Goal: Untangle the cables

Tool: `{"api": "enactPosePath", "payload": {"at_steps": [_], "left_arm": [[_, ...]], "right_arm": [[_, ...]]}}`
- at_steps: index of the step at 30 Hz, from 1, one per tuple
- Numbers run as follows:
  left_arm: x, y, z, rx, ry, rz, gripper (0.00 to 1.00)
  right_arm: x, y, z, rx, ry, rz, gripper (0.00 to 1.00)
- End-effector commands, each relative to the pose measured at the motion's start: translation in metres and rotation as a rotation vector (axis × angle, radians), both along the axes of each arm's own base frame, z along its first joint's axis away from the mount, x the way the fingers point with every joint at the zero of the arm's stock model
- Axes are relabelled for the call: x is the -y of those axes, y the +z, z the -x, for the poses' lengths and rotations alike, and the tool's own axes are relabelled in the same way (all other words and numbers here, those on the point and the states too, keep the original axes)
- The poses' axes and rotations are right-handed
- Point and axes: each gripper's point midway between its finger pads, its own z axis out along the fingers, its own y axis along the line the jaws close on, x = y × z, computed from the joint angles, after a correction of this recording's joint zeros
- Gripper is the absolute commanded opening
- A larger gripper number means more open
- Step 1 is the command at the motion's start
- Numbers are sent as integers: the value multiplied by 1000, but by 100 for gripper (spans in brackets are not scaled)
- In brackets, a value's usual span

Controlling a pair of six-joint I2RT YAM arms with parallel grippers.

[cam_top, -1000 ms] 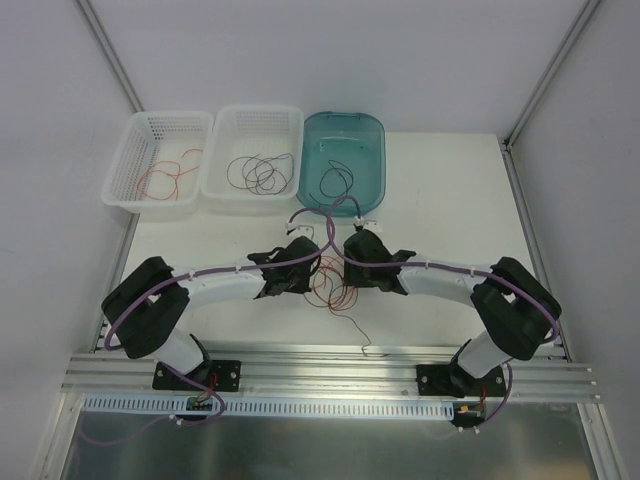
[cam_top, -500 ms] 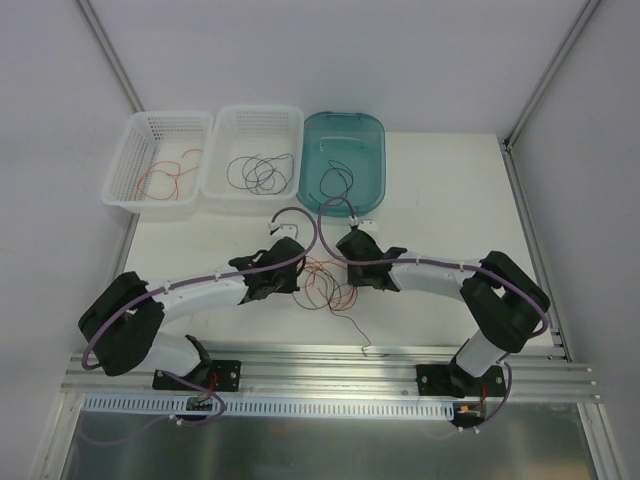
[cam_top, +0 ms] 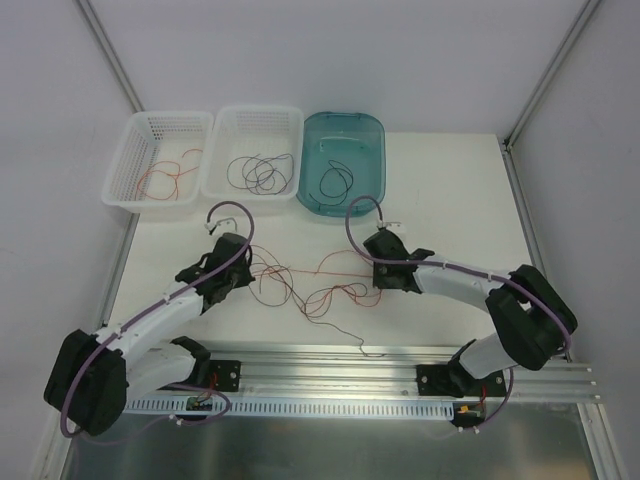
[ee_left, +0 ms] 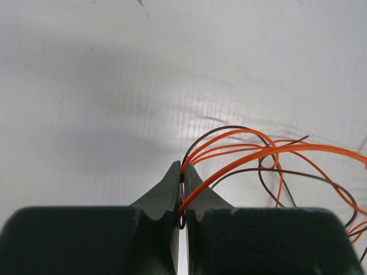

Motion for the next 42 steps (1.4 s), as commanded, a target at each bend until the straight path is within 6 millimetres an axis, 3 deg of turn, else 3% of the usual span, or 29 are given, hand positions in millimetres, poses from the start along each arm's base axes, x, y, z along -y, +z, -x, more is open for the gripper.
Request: {"api": "enactPosePath", "payload": {"at_steps": [1,6,9,13,19,22,25,30,34,42], "left_arm": [[-23,2,5,19,63,-28,0],[-10,14,7,42,12,42,0],[10,19,7,14,-87,87,0],[29,17,9,-32,-160,132,0],[54,19,15,-50,-240,146,0],[60,18,17,-57,-250,150,0],[64,20,18,-51,-255,161,0],[67,21,20,-47,-257,166,0],[66,18,22,-51,-254,163,0],[66,15,23,-54,-252,164,0]], "right_arm": [[35,1,3,-18,-51,48,1],[52,19,-6,28,-85,67,1],[36,42,-9,73,2,21,12],[-16,76,2,156,240,-27,33],[-92,113,25,229,463,-185,43],[-131,119,41,201,567,-272,45],[-156,106,47,152,584,-280,45],[-180,79,56,55,541,-313,45],[-187,55,57,-1,466,-307,45],[-191,33,45,-1,345,-267,44]]}}
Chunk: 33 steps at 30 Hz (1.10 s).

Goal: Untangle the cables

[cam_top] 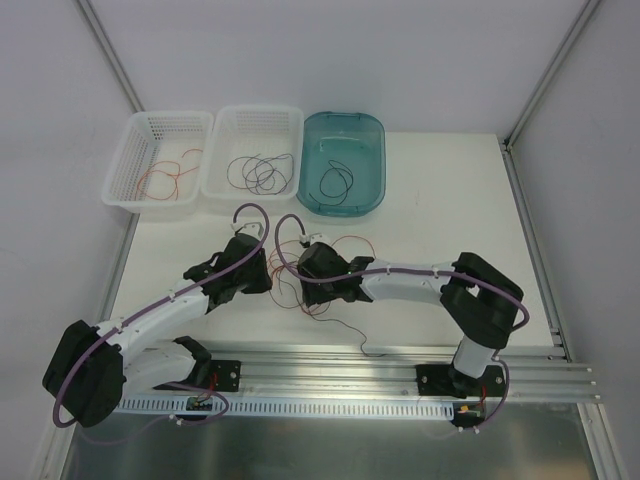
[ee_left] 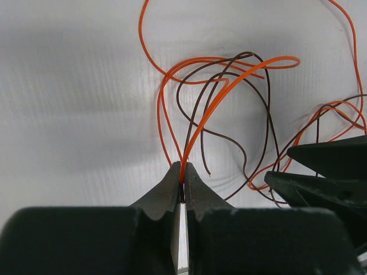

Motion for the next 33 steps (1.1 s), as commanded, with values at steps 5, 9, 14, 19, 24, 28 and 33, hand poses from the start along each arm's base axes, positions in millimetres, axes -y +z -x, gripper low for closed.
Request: {"api": "enactPosePath", "payload": {"at_steps": [5,9,14,19,24,28,33], "left_arm": [[6,6,-3,21,5,25,0],[3,7,-4,29,14,19,0],[4,9,-5,36,15,20,0],[0,8,-6,45,25,4,0],[-8,6,-7,64,60,-15,0],[-21,3,-9,83,111,-49,0],[-41,-7,-9,82,205,-87,0]], "right_arm": [[-17,6,-22,54,-108,-30,39],[-4,0,-25,66,-133,28,28],[6,-4,-26,72,-148,79,11],[17,4,-27,102,-143,106,1],[49,61,-34,250,-139,107,1],[99,112,-48,393,-224,102,1],[181,159,-63,472,-392,64,1]]}}
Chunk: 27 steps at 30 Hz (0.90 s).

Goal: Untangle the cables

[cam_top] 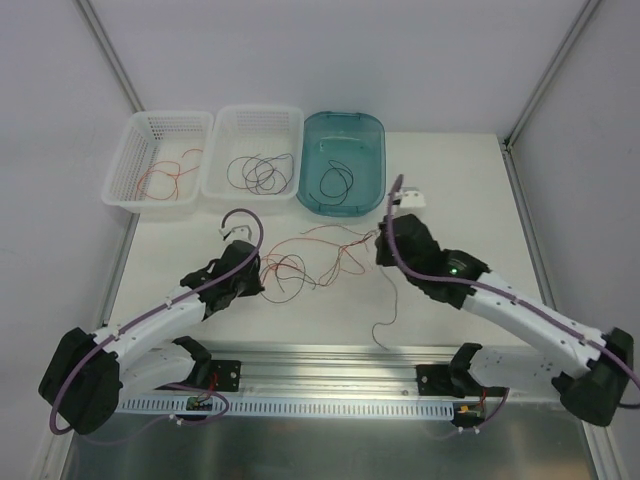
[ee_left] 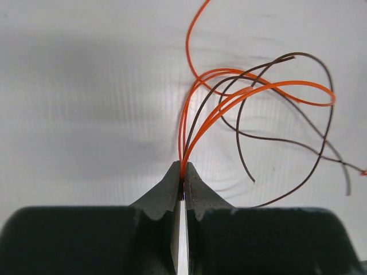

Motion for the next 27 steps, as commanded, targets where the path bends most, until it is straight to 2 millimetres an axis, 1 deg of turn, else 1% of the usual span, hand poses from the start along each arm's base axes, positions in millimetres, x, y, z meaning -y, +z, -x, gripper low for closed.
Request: {"api": "enactPosePath", "payload": {"at_steps": [1,2,3,4,5,7,8,10,11,13,14,15,17,20,22,23,24,25,26,27], "left_arm": [[-17,-1,-4,32,97,-22,0],[-19,-3,-3,32,105,-27,0],[-24,0,-5,45,124,-36,0],[-26,-1,-4,48,131,-42,0],[-31,1,-5,60,151,-46,0],[-37,1,-5,65,175,-56,0],[-39,1,-5,67,189,-57,0],[-48,3,-5,77,225,-70,0],[-51,4,-4,81,238,-67,0],[-60,6,-2,86,272,-90,0],[-63,9,-2,101,290,-88,0],[-66,12,-2,109,302,-93,0],[-76,19,-2,131,340,-108,0],[-86,30,-1,162,380,-125,0],[-86,40,-3,191,381,-104,0],[-82,42,-3,192,357,-89,0],[-79,45,-3,193,340,-80,0],[-75,50,-5,197,324,-69,0],[-66,47,-4,170,277,-59,3],[-62,48,-5,160,252,-54,5]], "right_arm": [[79,22,-6,86,-148,70,1],[103,27,-10,97,-210,80,1],[117,33,-10,114,-243,79,1],[135,51,-7,163,-286,45,1],[155,59,-8,183,-338,56,1],[177,81,-1,251,-389,26,1],[193,94,1,283,-434,27,1],[211,109,4,331,-492,34,1],[222,121,7,362,-529,37,1],[235,133,9,386,-579,47,1],[241,138,10,393,-607,48,1],[245,147,11,411,-624,30,1],[248,157,10,438,-650,0,1],[248,169,8,470,-666,-47,1],[241,173,4,466,-636,-73,1],[234,172,1,453,-604,-78,1],[214,168,-6,418,-502,-98,1],[203,166,-8,397,-450,-110,1],[192,159,-10,360,-395,-110,1],[172,152,-11,319,-297,-137,1]]}}
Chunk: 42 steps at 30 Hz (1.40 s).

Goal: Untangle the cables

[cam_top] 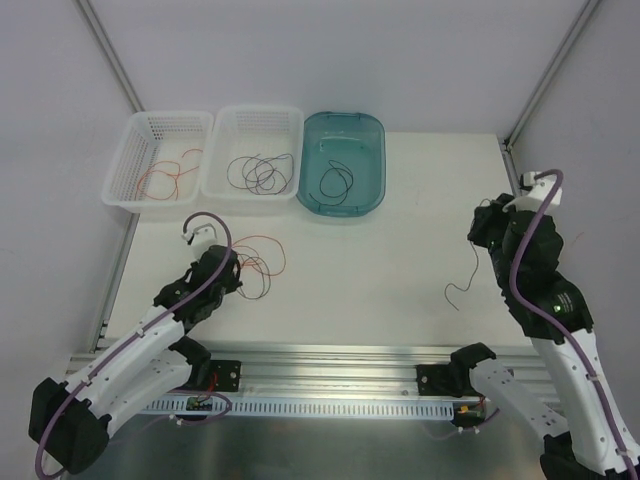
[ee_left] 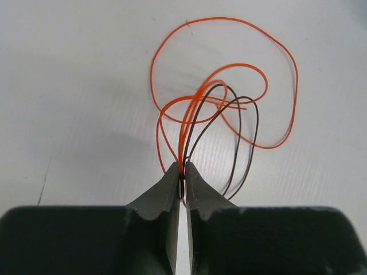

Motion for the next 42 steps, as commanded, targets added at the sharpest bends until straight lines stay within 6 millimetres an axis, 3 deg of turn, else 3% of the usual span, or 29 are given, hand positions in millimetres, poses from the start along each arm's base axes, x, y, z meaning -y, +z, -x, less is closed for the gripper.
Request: {"api": "enactPosePath", "payload": {"at_steps": [1,2,4,5,7,8,9,12,15,17,22,28,34,37,42], "left_arm": [[17,19,-7,-4,-86,32,7],[27,16,-7,-31,-140,43,13],[36,19,-8,-45,-194,52,20],[39,18,-9,-56,-205,54,31],[45,20,-9,-64,-233,68,44],[48,21,-9,-62,-243,77,52],[50,23,-8,-60,-254,85,63],[64,35,-6,-33,-332,138,83],[92,51,0,-12,-479,221,95],[117,62,7,12,-614,285,96],[162,77,16,139,-840,303,98],[208,94,23,302,-1015,327,99],[230,90,19,438,-1075,304,98],[243,72,16,437,-1111,233,97],[264,74,19,508,-1155,203,95]], "right_arm": [[-56,-12,-11,-80,273,-50,1],[-74,-19,-11,-105,363,-74,1],[-89,-36,-14,-151,423,-101,1],[-96,-49,-16,-178,440,-132,1],[-114,-64,-14,-223,521,-167,1],[-121,-82,-14,-276,535,-179,1],[-130,-88,-11,-299,577,-191,1],[-157,-105,0,-358,703,-184,1],[-183,-109,15,-378,816,-155,1],[-198,-105,23,-365,871,-150,1],[-225,-72,37,-294,984,-199,1],[-233,-37,43,-210,1004,-235,1],[-238,-22,40,-169,978,-294,1],[-242,-21,39,-169,974,-321,1],[-245,-19,38,-168,967,-333,1]]}}
